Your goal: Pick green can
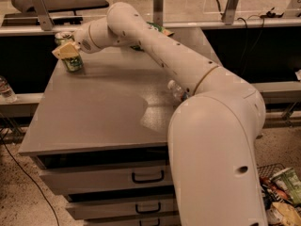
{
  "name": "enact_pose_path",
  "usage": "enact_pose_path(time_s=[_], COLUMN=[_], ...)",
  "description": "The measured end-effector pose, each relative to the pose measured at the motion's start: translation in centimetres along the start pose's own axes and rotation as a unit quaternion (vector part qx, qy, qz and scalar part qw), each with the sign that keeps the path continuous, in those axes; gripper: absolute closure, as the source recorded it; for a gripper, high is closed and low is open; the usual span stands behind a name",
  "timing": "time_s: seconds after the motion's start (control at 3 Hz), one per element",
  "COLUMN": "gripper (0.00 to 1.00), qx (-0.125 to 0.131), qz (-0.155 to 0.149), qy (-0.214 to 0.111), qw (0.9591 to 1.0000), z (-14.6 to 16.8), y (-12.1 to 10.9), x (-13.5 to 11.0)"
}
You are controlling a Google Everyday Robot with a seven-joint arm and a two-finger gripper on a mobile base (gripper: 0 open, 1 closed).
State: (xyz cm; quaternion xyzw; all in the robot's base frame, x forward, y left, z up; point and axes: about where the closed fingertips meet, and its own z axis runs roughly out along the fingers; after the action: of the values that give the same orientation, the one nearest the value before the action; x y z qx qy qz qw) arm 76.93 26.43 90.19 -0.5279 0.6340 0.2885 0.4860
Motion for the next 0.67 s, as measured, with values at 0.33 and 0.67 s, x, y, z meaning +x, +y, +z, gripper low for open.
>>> enact_pose_path(time_s=[0.33,0.67], gripper=[0.95,1.00], qx=[0.026,0.042], qz=[-0.014,-0.020], qy=[-0.040,-0.092], qw=[0.9988,0.9947], z=[-4.8,-10.3], y=[-0.8,-0.3], x=[-3.4,-6.5])
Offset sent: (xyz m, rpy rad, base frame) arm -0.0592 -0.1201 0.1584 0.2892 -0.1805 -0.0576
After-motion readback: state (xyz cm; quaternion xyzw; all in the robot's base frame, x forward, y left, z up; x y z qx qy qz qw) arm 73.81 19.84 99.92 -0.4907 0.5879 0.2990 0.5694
